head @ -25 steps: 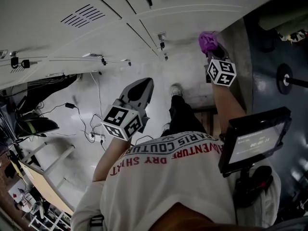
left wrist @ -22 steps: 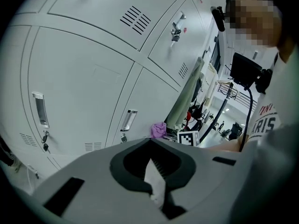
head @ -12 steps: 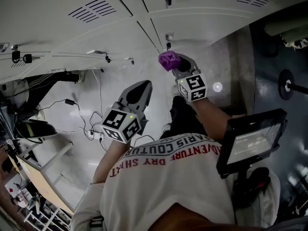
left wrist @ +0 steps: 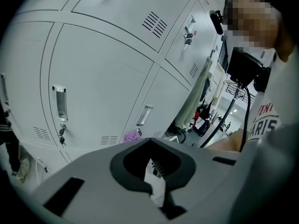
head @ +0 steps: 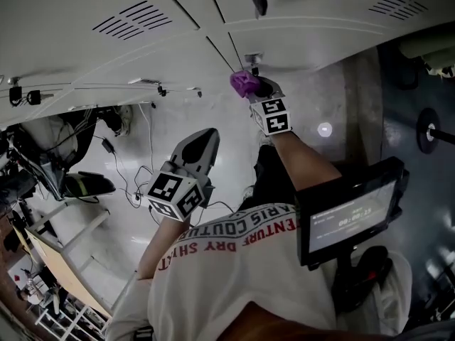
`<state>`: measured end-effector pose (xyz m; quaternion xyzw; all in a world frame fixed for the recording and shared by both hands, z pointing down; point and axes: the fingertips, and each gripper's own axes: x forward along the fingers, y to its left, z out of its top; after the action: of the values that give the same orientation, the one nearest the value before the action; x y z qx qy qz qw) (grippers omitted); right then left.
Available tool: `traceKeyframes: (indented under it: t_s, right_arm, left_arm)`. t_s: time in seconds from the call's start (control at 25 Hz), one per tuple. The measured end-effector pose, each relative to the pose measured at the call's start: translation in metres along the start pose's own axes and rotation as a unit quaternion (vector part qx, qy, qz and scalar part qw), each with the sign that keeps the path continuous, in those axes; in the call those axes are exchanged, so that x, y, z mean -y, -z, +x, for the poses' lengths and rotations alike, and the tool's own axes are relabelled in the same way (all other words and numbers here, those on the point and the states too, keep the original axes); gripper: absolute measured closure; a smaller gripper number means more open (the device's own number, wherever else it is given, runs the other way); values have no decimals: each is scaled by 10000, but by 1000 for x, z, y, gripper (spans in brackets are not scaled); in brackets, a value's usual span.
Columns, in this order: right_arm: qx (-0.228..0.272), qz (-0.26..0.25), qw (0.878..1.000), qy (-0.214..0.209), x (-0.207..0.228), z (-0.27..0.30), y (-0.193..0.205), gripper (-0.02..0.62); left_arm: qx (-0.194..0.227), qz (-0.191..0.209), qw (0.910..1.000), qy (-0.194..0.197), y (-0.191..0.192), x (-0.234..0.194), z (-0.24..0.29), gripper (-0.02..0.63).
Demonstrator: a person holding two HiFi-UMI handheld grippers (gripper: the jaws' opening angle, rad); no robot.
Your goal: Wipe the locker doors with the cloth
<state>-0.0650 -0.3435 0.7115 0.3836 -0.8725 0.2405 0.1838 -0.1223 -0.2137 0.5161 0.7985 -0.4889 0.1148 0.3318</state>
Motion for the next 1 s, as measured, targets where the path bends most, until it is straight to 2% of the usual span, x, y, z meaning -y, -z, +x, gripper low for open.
traceKeyframes:
  t_s: [0.28,0.6,1.0]
  right_arm:
    - [-1,32,9997,259,13,18,-9,520]
    - [88,122,9995,267,20,16,-9,520]
    - [169,268,9983,499,67,-8,-3,520]
  left_arm:
    - [-87,-97,9999,55,11,0,5,603]
    - [-92,-54,9999,97,11,3,8,604]
    - [-253,-79,9994,241,22,13,19,604]
